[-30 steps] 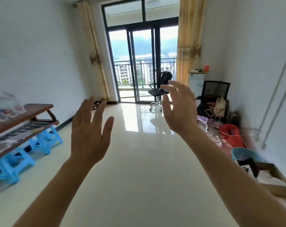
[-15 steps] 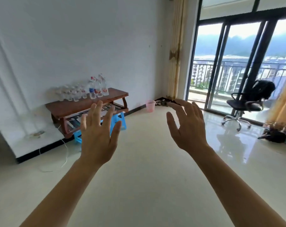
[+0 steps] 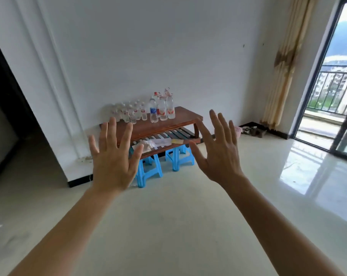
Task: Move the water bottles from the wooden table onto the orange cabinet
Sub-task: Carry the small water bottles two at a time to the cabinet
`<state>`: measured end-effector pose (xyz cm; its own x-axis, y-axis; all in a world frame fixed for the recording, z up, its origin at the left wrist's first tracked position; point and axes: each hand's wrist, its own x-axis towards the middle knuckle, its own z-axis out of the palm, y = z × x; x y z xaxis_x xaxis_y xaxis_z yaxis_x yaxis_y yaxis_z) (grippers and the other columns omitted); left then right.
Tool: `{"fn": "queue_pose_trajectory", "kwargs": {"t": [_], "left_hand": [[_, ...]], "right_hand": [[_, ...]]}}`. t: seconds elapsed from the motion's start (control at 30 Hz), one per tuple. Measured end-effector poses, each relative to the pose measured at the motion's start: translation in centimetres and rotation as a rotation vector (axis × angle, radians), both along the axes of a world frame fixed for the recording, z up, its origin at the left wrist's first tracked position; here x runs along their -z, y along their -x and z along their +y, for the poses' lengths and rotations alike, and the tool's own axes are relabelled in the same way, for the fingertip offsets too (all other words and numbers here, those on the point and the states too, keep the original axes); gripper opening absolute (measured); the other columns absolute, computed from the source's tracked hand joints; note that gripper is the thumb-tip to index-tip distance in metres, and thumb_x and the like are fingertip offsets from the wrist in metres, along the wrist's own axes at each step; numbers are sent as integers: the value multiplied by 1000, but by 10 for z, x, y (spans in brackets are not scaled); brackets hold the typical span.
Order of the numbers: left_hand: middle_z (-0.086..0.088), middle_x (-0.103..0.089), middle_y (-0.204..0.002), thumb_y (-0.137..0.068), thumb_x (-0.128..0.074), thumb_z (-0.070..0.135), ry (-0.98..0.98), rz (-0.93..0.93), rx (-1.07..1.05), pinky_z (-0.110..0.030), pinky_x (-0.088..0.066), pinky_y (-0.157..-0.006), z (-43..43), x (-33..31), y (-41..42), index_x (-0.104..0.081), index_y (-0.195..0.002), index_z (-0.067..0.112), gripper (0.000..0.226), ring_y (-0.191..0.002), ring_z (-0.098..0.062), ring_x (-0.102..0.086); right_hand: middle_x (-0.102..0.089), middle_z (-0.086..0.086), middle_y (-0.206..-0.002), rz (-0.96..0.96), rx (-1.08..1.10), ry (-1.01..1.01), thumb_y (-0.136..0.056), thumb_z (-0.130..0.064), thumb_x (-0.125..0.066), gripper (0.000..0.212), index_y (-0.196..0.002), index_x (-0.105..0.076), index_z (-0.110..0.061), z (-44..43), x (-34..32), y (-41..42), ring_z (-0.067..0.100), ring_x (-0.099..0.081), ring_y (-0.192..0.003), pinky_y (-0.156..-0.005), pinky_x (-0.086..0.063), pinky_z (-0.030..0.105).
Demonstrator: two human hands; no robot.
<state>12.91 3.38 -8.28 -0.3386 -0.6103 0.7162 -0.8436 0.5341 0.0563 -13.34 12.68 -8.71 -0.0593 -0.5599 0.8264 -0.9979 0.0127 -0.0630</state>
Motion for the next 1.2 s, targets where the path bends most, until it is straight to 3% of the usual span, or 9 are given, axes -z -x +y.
{"fn": "queue_pose_trajectory", "kwargs": {"t": [0.13,0.33,0.57,0.8,1.0,1.2], "left_hand": [[-16,-11,-167,-102,-27,54,-7,19,-82,-67,-14,-117,-87,17,-6,-27,-158,22,65,-154,-34,-11],[-16,-12,-166,-101,-26,56,-44,45,-136,-65,-12,-117,-237,45,-12,-27,-158,21,67,-153,-34,-11],[-12,-3,-168,-101,-20,61,-191,-26,-155,-67,-17,-117,-441,59,-11,-16,-160,22,71,-154,-32,-7],[-15,-4,-167,-101,-19,62,-230,13,-134,-64,-14,-119,-609,56,21,-16,-160,22,72,-154,-32,-5],[-15,-3,-167,-100,-17,64,-241,-20,-138,-63,-13,-120,-760,74,61,-12,-161,24,72,-154,-33,-5],[-13,-3,-168,-97,-5,68,-331,-119,-186,-62,-12,-121,-933,71,109,-9,-161,27,75,-154,-32,-7]], "right_hand": [[-13,14,-169,-28,-137,-63,-103,-62,-29,67,-160,-27,-27,-114,8,0,35,-10,-157,-124,-14,60],[-12,13,-170,-5,-198,-107,-102,-60,-36,69,-161,-27,-26,-292,27,-5,33,-11,-157,-121,-19,63],[-1,9,-171,-24,-161,-214,-100,-65,-32,75,-163,-9,-32,-484,39,2,30,-5,-158,-125,-2,52],[-3,9,-171,-98,-143,-261,-98,-68,-33,78,-163,-8,-31,-638,54,39,32,-9,-157,-124,-13,61],[-3,11,-171,-151,-191,-225,-98,-62,-43,82,-161,5,-38,-791,80,71,32,-9,-157,-125,-11,58],[-1,11,-171,-227,-212,-299,-98,-70,-26,77,-157,16,-44,-974,83,110,33,-9,-157,-125,-5,53]]}}
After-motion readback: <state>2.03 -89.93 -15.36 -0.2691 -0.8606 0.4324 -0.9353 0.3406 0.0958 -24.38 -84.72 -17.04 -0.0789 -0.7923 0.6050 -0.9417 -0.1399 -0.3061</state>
